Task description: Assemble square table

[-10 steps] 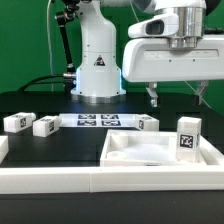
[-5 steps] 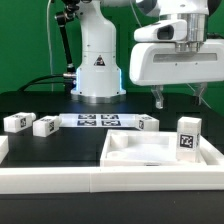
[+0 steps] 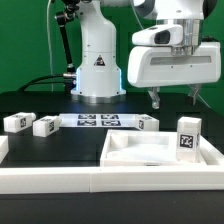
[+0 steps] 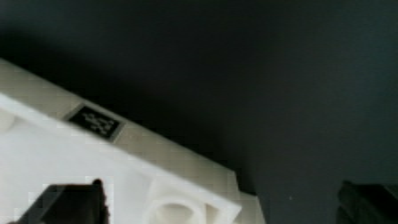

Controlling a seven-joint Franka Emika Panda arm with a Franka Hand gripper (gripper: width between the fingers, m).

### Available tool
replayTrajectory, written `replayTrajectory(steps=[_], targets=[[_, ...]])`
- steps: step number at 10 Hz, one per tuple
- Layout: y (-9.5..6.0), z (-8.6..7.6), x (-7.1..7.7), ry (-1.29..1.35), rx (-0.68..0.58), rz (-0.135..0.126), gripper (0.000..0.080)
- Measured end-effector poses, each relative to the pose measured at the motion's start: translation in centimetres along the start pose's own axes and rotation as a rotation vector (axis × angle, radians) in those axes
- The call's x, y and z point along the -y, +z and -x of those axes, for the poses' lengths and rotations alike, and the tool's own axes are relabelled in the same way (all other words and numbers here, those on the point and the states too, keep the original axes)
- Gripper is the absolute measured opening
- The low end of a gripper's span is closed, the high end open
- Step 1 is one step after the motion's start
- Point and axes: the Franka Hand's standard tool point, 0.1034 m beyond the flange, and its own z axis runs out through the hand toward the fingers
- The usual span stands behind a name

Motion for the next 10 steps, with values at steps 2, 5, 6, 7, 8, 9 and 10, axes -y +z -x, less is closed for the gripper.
replayTrajectory(steps=[2,5,6,7,8,9,10], targets=[[0.8,1.6,-0.4,-0.005,0.009,0.002,0.0649],[0.8,1.6,-0.2,-0.006,0.038,-0.002,0.0649],[0.9,2.3,0.0,-0.004,0.121,-0.013,0.0649],[1.0,2.3,-0.2,-0.005,0.198,-0.022,0.0649],[1.5,2.5,-0.8,0.005,0.249,-0.025,0.0649],[1.9,3.1,-0.9,0.013,0.305,-0.031,0.0649],[1.8,3.5,-0.8,0.017,0.396,-0.041,0.0649]])
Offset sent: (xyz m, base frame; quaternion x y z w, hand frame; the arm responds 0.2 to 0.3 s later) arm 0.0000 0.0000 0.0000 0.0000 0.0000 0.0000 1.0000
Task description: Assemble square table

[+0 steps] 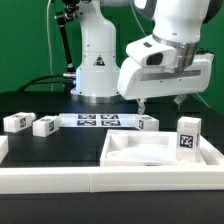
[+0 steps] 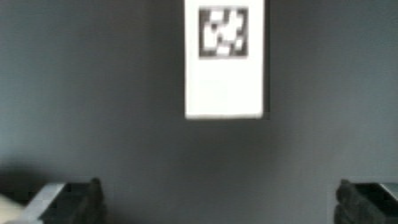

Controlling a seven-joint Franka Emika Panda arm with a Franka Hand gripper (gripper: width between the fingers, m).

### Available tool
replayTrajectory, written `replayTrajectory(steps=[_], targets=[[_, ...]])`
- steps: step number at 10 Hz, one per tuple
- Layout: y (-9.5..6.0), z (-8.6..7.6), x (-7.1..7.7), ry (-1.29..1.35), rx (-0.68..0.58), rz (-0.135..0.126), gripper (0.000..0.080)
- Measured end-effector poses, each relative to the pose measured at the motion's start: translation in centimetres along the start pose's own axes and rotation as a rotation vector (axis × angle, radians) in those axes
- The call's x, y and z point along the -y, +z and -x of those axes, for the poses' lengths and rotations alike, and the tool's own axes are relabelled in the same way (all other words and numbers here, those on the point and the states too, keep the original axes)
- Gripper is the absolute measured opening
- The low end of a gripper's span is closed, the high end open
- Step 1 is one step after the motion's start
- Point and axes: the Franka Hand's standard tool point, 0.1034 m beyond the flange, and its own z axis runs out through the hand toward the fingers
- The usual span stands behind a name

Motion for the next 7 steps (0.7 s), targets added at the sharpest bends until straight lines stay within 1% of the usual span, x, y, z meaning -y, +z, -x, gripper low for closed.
replayTrajectory(steps=[1,2,3,4,5,6,7], targets=[[-0.1,-0.4,0.1,0.0,0.054,-0.005,0.0649],[0.1,-0.4,0.1,0.0,0.095,-0.009,0.0649],[0.3,0.0,0.2,0.001,0.177,-0.017,0.0649],[0.5,-0.3,0.2,-0.001,0.231,-0.022,0.0649],[0.9,-0.4,0.0,-0.007,0.255,-0.025,0.0649],[1.5,0.6,0.0,-0.005,0.328,-0.034,0.0649],[2.0,0.7,0.1,-0.005,0.388,-0.038,0.0649]])
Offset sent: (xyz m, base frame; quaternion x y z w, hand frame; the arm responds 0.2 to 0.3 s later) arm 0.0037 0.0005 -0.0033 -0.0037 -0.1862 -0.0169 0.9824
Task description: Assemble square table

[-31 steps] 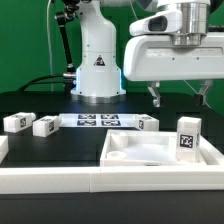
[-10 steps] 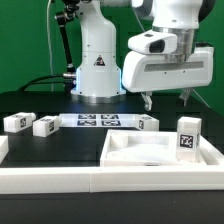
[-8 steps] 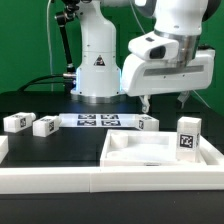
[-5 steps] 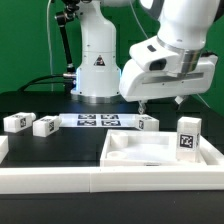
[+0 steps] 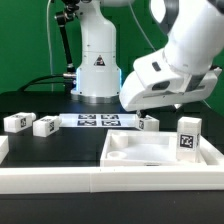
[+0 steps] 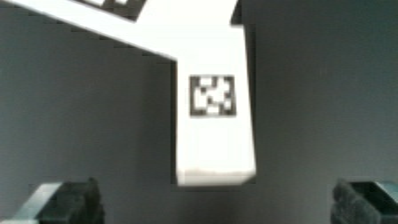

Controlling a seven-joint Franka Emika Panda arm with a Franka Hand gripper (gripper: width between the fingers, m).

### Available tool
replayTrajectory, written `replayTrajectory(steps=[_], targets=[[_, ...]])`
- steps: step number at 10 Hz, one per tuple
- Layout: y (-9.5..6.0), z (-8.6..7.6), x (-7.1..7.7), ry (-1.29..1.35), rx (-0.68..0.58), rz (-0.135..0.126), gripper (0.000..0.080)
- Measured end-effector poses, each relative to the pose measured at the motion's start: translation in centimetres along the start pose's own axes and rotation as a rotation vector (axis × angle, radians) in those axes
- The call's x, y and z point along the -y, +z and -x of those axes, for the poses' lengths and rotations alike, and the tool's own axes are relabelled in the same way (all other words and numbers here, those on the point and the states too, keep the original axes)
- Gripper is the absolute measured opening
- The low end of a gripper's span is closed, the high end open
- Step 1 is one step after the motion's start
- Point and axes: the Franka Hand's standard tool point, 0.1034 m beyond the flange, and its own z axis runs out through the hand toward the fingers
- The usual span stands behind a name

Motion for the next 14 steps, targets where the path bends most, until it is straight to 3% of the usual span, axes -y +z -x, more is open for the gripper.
replayTrajectory(steps=[3,14], targets=[[1.2,-0.1,0.0,0.001,0.164,-0.015,0.0649],[3.6,-0.7,0.0,0.013,0.146,-0.01,0.0649]])
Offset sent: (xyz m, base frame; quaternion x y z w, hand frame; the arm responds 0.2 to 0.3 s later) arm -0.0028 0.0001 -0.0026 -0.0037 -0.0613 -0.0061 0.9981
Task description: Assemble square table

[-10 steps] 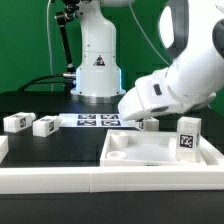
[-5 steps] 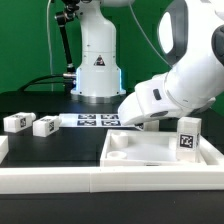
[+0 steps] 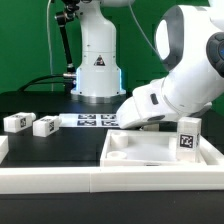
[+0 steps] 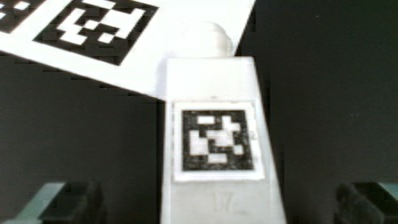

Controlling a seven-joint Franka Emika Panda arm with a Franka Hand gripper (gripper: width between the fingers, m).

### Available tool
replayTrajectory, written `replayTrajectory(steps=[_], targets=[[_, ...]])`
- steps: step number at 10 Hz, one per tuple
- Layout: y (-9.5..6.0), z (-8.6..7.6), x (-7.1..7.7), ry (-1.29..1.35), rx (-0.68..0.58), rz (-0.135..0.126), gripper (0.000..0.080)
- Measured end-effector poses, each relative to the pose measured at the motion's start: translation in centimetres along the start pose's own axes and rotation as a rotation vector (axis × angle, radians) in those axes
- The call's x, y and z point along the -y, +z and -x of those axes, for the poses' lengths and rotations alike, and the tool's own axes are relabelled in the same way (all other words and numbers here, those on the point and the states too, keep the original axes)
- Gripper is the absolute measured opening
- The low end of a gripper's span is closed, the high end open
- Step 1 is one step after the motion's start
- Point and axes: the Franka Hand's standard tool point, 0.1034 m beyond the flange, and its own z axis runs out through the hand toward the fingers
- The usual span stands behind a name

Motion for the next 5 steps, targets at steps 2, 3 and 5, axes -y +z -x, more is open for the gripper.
replayTrajectory(steps=[2,3,5], targets=[[0.0,0.0,-0.07,0.003,0.0,-0.002,0.0649],[0.01,0.0,-0.06,0.008,0.0,-0.002,0.0527],[0.01,-0.03,-0.07,0.008,-0.001,-0.002,0.0392]])
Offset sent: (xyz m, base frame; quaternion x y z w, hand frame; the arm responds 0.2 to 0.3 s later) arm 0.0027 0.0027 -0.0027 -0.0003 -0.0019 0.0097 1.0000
